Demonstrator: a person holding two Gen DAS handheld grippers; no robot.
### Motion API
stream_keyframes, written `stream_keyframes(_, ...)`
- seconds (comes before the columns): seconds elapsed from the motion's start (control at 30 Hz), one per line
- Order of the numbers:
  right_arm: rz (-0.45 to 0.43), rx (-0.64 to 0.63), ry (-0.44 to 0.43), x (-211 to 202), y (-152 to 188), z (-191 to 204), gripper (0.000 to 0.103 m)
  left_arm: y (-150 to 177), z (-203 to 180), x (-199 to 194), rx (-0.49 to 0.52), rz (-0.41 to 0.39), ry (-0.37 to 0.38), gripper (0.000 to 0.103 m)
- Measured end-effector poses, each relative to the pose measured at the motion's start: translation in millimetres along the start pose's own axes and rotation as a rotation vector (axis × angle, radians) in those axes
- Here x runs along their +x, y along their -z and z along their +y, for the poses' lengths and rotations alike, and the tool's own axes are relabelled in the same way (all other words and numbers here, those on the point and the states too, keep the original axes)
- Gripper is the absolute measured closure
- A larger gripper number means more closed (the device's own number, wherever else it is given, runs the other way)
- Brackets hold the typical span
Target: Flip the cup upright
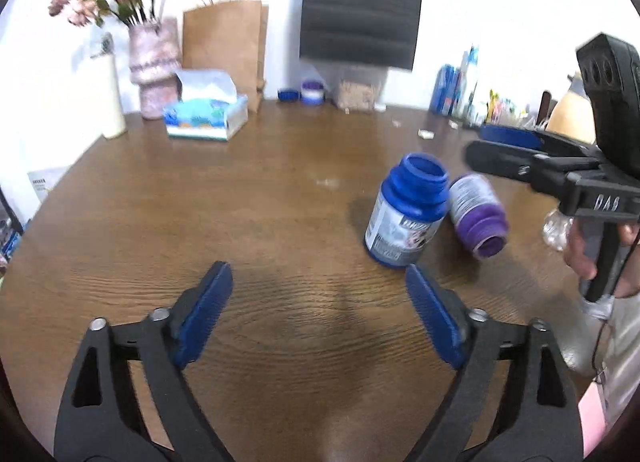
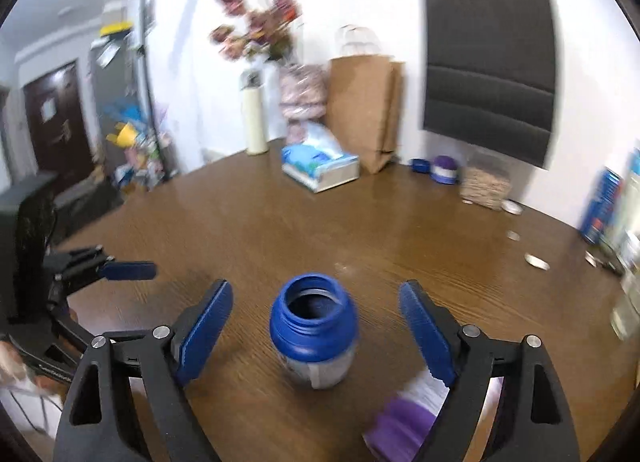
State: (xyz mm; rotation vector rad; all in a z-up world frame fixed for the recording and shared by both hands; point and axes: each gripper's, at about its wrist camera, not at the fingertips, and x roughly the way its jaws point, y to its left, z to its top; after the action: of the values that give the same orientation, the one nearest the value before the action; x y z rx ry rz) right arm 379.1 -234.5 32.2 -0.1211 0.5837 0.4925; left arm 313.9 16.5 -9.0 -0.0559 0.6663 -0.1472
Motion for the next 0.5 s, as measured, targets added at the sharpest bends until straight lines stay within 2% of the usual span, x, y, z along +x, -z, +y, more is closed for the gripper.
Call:
stream_keyframes(0.07,0.002,0.059,0.031,-22,2,-4,0.014,-2,0,-13,-0.006,-0.033,-0.002,0.001)
stream_keyframes(0.23,0.054,0.192,0.152,-68,37,-4,0.014,7,1,-43,-0.044,-0.083,-0.058,0.000)
stream_keyframes(0.37,0.099,0.184,0.216,-85,66,18,0.014,14,-1,-63,-0.076,-0.126,-0.074,0.000)
stream_keyframes(0.5,0.094,0.158,0.212,-90,74,39,0.014,19,-2,-79,-0.090,-0.162,-0.089,0.000)
